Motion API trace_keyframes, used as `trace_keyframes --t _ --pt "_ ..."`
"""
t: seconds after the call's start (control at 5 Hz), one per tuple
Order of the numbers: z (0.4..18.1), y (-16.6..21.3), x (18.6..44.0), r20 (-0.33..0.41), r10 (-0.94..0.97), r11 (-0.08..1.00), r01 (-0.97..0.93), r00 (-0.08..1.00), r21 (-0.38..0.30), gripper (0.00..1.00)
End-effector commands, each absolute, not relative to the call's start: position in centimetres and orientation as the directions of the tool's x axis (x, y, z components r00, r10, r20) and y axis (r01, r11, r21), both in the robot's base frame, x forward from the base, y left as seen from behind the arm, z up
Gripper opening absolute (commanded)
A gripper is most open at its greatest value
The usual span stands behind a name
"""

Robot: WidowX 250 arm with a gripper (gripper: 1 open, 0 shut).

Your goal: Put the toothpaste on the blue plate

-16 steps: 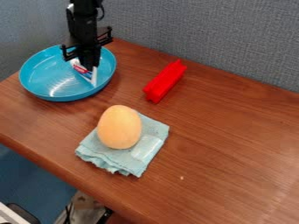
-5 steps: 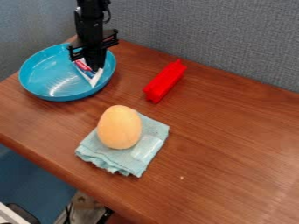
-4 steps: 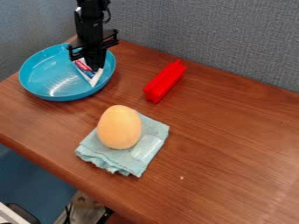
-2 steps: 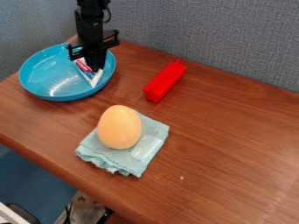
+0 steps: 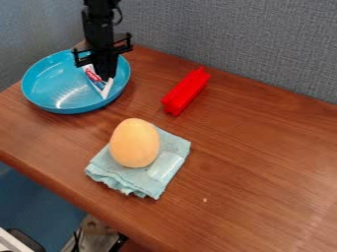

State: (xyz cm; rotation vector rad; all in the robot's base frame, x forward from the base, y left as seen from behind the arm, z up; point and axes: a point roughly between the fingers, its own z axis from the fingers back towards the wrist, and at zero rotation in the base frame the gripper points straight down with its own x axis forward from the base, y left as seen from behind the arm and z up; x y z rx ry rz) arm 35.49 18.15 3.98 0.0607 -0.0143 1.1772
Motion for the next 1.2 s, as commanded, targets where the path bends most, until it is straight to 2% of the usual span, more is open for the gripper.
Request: trace_keyframes --t 0.0,1.0 --pt "7.9 19.5 35.8 0.099 0.926 0.368 -0.929 0.364 -0.024 0.00" --pt "9.9 20.6 34.9 0.073 0.918 0.392 -0.919 0.389 -0.046 0.00"
